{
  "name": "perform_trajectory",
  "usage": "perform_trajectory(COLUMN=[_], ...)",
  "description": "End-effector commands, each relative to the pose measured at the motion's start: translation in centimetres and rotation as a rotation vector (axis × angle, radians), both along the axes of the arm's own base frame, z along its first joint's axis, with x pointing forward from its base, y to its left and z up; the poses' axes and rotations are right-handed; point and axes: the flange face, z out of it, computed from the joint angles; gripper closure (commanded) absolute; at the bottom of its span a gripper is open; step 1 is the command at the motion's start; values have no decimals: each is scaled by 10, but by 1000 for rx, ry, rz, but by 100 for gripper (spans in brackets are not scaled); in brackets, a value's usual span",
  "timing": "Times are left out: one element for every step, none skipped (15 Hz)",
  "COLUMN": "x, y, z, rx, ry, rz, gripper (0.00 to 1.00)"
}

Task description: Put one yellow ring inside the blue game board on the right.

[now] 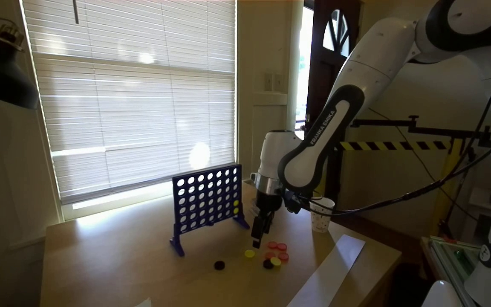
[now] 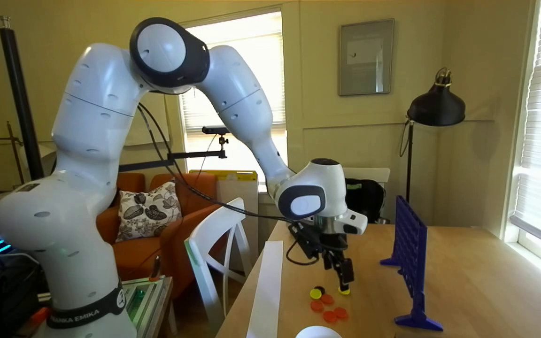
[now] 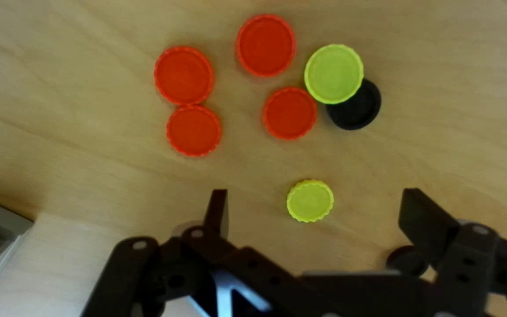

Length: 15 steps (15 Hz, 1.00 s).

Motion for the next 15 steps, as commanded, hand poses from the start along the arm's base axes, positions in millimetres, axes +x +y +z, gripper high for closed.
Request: perform_trajectory(x=[19, 21, 24, 26, 28, 30, 31, 32, 33, 34, 34, 34, 34, 34, 34], y=[0, 0, 1, 2, 3, 5, 6, 8, 10, 11, 13, 15, 16, 16, 16], z=[-12, -14, -15, -18, -20, -21, -23, -25, -27, -29, -32, -34, -35, -37, -38], rx=[1, 5, 6, 10, 10, 14, 16, 19, 20, 21, 21, 25, 24, 26, 26], ry=[-19, -21, -28, -29, -32, -36, -40, -46, -48, -51, -51, -50, -49, -49, -49], rz=[25, 26, 28, 28, 27, 28, 25, 25, 24, 25, 26, 28, 30, 30, 30], gripper=[0, 0, 0, 0, 0, 0, 0, 0, 0, 0, 0, 0, 0, 0, 0])
